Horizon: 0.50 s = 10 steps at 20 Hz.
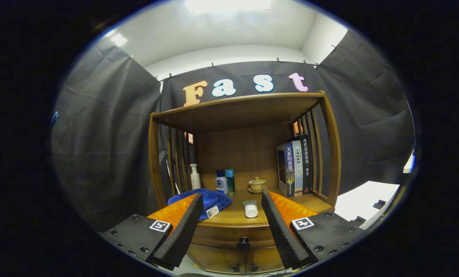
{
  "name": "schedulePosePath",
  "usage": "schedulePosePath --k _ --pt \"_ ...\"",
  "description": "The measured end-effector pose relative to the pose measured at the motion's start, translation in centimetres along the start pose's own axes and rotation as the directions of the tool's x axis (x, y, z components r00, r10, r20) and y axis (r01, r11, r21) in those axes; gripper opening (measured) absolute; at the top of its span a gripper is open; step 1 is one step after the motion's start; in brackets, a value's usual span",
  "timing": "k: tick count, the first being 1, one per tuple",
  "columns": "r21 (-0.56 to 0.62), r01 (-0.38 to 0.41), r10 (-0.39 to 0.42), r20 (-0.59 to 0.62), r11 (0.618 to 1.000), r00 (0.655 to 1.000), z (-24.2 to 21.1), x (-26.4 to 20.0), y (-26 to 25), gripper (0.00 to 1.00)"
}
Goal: Pull open the drawer, take out the items inside it, and place them on the countertop above the cabinet.
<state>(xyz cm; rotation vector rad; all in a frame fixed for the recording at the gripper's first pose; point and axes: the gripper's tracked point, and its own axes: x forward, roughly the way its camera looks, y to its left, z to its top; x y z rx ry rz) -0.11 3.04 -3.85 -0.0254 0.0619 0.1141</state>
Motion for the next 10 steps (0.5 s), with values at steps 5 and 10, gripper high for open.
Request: schedulePosePath --k 5,10 --pt "0.009 0.001 -0.001 -0.005 1.000 1.000 -0.18 0.07 0.00 0.99" --pt "0.015 0.005 -0.005 -0.007 1.000 1.000 -0.13 0.15 -0.13 0.98"
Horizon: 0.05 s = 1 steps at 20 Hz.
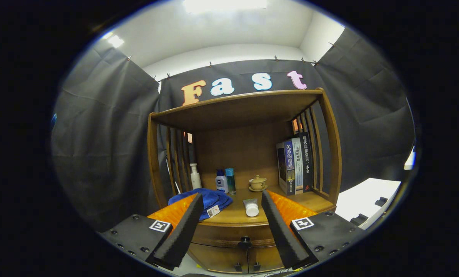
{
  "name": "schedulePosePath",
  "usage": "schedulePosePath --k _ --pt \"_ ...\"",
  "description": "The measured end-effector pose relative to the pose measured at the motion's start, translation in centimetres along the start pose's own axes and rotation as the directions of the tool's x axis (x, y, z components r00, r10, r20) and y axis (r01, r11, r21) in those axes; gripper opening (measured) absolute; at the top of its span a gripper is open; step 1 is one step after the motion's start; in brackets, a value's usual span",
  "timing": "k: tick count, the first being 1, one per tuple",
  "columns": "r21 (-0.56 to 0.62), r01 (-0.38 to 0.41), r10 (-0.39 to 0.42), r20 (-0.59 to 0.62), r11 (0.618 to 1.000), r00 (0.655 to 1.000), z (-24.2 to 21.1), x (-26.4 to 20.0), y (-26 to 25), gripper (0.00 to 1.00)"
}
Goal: Pull open the drawer, take out the items inside it, and place them on the countertop above the cabinet.
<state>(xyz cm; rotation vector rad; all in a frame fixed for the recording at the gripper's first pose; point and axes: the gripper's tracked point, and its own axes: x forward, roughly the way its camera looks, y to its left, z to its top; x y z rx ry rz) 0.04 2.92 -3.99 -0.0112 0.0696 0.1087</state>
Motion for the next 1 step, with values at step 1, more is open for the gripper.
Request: schedulePosePath --k 1 --pt "0.001 0.002 -0.002 -0.001 1.000 1.000 0.04 0.00 -0.02 0.98"
